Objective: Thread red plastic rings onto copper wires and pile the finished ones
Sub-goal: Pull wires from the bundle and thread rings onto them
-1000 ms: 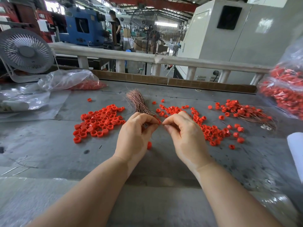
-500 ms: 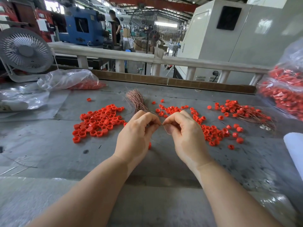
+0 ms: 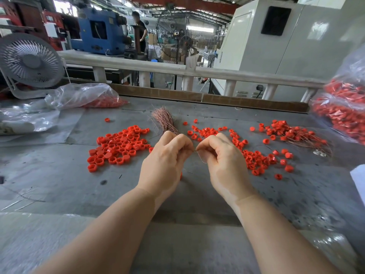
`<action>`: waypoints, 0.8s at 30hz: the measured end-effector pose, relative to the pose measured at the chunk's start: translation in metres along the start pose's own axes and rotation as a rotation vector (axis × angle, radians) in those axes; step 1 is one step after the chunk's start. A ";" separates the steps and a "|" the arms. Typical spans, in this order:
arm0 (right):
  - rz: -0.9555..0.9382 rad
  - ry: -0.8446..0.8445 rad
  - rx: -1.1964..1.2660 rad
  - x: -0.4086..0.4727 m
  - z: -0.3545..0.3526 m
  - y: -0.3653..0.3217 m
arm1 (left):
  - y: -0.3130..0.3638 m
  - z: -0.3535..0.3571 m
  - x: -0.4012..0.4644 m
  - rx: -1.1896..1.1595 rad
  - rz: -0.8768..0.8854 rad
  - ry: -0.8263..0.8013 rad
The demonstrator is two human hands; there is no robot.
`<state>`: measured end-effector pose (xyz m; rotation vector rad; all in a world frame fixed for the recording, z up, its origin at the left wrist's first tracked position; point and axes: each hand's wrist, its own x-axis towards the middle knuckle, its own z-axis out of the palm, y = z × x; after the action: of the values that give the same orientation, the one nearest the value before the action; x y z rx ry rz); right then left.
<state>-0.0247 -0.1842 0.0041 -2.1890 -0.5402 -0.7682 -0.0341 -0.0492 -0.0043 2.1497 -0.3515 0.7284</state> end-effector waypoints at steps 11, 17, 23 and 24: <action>0.017 0.031 -0.040 -0.001 -0.002 0.001 | -0.004 -0.002 0.004 -0.109 -0.158 0.039; -0.023 0.015 -0.068 -0.001 -0.001 0.001 | 0.000 -0.002 0.003 -0.111 -0.134 0.031; -0.046 -0.002 -0.079 -0.001 -0.001 0.000 | 0.000 -0.003 0.002 -0.080 -0.092 0.037; -0.046 -0.004 -0.087 -0.002 -0.001 0.000 | 0.000 -0.003 0.002 -0.068 -0.084 0.036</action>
<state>-0.0260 -0.1855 0.0034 -2.2647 -0.5711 -0.8263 -0.0339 -0.0471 -0.0017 2.0714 -0.2613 0.6972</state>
